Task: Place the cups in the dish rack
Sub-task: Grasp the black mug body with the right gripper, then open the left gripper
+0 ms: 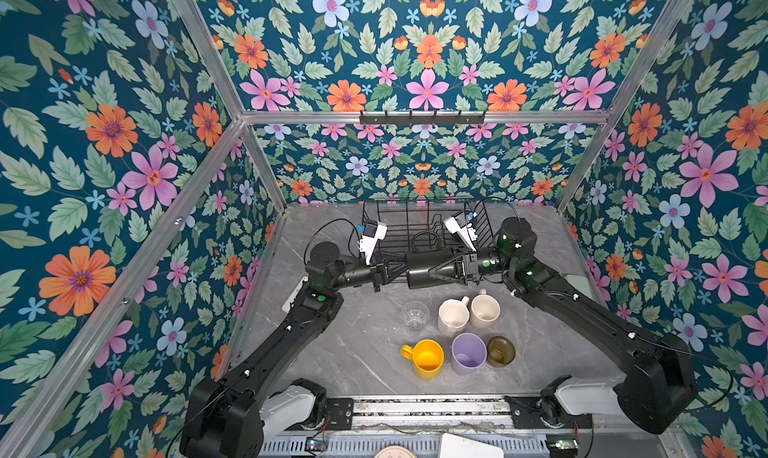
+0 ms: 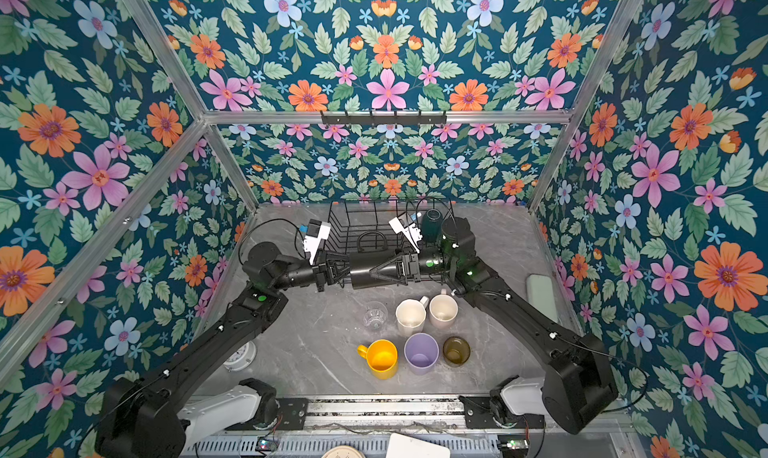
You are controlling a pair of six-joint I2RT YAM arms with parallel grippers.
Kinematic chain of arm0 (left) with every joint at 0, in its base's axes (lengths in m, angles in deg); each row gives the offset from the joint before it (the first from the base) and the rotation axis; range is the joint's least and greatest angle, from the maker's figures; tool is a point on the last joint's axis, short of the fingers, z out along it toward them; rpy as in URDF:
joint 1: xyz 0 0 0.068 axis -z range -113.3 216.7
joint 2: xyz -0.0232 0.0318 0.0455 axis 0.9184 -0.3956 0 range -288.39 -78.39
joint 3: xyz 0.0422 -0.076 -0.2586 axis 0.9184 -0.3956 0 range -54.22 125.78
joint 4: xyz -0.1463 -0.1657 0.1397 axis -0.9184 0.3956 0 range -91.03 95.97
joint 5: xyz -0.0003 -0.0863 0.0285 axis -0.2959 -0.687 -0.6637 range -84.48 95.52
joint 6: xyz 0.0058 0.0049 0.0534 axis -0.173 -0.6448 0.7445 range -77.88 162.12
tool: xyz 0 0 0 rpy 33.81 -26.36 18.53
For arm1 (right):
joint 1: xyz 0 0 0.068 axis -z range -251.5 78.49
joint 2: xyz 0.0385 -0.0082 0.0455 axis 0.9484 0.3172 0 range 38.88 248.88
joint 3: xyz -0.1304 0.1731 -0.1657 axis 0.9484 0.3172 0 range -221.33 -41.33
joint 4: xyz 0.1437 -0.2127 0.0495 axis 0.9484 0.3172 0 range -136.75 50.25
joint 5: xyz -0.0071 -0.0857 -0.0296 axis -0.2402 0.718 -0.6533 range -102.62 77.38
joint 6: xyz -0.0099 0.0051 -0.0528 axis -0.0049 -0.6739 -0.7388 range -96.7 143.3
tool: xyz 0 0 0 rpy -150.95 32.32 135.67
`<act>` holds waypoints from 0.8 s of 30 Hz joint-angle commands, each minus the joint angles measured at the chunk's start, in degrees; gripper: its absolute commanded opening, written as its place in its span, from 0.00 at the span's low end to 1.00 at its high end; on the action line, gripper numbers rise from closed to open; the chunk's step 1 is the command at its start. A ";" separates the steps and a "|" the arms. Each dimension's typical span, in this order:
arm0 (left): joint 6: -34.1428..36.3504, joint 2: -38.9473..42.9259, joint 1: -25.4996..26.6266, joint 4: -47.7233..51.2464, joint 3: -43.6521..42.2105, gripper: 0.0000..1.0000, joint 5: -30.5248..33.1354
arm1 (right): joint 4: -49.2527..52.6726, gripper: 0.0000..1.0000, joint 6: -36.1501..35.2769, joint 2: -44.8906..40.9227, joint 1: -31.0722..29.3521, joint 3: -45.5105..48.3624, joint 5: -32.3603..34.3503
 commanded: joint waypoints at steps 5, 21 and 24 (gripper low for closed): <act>-1.13 0.31 0.25 -5.64 0.47 0.00 -0.73 | 1.31 0.00 2.11 -1.11 -0.15 -1.12 8.46; 2.12 1.12 0.06 1.33 1.81 0.27 1.80 | 9.59 0.00 -0.13 -2.81 -0.16 -4.61 11.70; 3.39 1.42 0.04 3.03 1.93 0.41 2.54 | 12.20 0.00 -0.81 -3.54 -0.11 -5.99 12.74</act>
